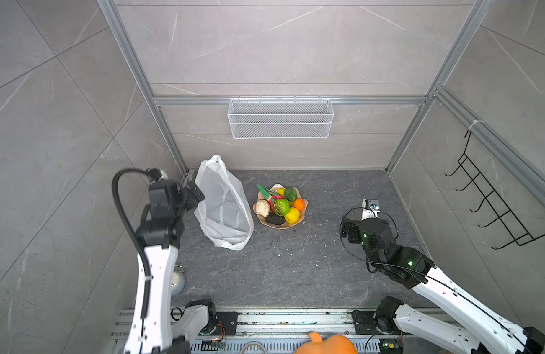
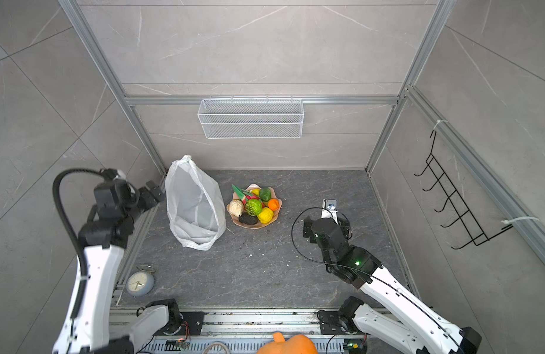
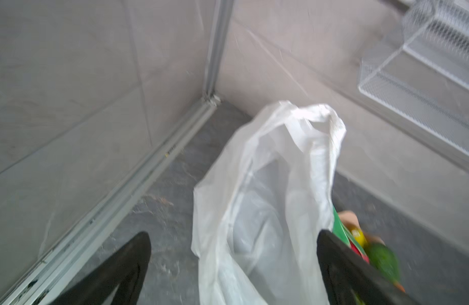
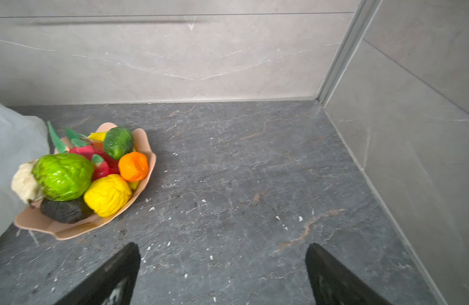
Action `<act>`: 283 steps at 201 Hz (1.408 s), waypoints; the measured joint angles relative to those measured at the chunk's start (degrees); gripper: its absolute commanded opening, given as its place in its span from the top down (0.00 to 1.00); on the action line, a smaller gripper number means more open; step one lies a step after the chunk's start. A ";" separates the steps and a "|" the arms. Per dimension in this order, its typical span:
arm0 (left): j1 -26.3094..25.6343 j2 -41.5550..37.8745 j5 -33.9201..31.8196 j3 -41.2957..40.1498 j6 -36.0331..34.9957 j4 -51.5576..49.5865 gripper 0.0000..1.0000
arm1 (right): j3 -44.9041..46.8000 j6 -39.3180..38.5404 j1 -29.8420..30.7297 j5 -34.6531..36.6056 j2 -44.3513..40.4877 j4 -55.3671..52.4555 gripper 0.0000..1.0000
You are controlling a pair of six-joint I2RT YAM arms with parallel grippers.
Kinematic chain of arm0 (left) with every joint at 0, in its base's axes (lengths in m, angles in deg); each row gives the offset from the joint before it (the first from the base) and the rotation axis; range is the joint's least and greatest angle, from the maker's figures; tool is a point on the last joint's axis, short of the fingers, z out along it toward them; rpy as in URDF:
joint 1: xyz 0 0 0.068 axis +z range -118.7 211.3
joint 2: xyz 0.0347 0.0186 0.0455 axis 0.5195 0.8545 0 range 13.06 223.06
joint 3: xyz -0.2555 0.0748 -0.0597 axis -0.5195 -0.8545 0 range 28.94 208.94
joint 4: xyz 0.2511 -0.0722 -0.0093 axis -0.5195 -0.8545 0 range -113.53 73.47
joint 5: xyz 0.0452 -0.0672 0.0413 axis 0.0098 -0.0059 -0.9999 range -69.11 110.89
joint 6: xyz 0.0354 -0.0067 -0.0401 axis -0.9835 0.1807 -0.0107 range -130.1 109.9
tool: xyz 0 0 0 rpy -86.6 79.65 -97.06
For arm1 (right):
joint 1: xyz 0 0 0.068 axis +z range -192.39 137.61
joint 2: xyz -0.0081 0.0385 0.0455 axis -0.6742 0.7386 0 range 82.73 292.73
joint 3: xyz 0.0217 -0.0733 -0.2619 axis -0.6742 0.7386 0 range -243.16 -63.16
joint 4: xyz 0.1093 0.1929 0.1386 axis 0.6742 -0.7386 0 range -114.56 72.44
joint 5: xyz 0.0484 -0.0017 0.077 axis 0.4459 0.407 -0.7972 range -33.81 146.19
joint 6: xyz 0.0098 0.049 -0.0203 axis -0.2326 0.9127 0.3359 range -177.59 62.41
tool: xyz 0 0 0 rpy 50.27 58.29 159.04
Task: Take fruits out of the plastic bag
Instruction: Move the plastic bag to the top-left of the table, then reset both arms
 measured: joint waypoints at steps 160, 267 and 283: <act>-10.86 25.20 -2.91 -47.74 -24.63 70.07 0.00 | 24.98 -13.18 -24.28 -11.50 23.10 46.23 0.00; -3.67 36.24 6.84 -43.60 -25.97 80.78 0.00 | 30.25 -21.79 -31.04 -30.73 36.94 78.55 0.01; -3.65 36.24 6.97 -43.04 -25.94 80.46 0.00 | 30.25 -21.79 -31.19 -31.52 37.64 78.64 0.00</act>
